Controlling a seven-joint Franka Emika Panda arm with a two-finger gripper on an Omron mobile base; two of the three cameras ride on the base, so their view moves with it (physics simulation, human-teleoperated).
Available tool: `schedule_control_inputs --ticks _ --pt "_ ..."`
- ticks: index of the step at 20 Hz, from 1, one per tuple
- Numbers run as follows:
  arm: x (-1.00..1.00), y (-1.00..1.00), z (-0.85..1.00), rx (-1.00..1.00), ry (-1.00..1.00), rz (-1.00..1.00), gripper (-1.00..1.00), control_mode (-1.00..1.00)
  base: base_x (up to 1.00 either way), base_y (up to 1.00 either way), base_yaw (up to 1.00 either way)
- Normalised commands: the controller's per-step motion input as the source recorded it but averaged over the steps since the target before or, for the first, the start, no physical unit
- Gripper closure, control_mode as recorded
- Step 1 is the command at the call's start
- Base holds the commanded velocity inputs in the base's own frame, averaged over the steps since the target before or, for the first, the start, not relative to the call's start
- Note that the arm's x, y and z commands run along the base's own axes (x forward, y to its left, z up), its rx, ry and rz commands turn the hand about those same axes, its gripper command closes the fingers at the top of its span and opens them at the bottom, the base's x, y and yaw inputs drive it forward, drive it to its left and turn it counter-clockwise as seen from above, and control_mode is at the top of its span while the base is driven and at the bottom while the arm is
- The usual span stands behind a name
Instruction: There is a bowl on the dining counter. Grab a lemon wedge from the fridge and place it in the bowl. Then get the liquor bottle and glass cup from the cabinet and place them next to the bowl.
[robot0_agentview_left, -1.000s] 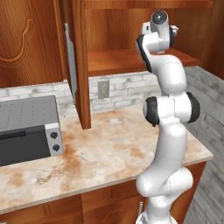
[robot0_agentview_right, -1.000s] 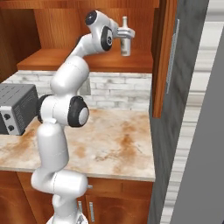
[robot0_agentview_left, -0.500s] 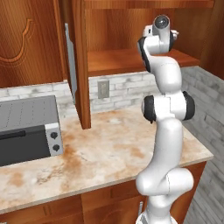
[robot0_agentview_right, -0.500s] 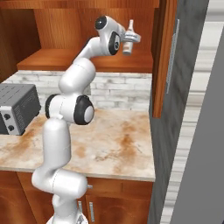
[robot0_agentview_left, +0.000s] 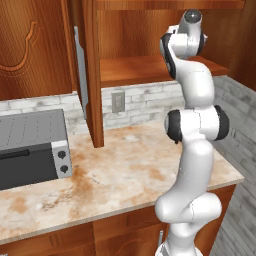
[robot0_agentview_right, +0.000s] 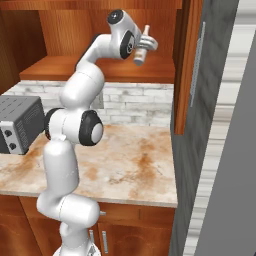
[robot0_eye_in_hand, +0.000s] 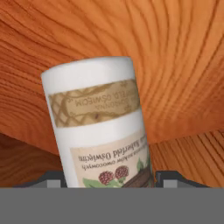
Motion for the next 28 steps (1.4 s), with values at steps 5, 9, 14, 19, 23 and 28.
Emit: schedule_control_inputs --ticks 5,9,14,19,23,28 --pt "-1.0 0.28 0.05 0.0 -0.16 0.17 1.0 -1.0 0.0 0.0 0.0" --pt "-1.0 0.11 0.15 0.0 -0.05 0.18 1.0 -1.0 0.0 0.0 0.0" --pt "-1.0 0.13 0.14 0.0 0.05 0.15 1.0 -1.0 0.0 0.0 0.0" --pt "-1.0 0.18 0.2 0.0 0.18 0.16 1.0 -1.0 0.0 0.0 0.0" --pt "-1.0 0.25 0.04 0.0 0.09 0.17 1.0 -1.0 0.0 0.0 0.0" --pt "-1.0 0.2 0.0 0.06 -0.05 0.13 1.0 -1.0 0.0 0.0 0.0"
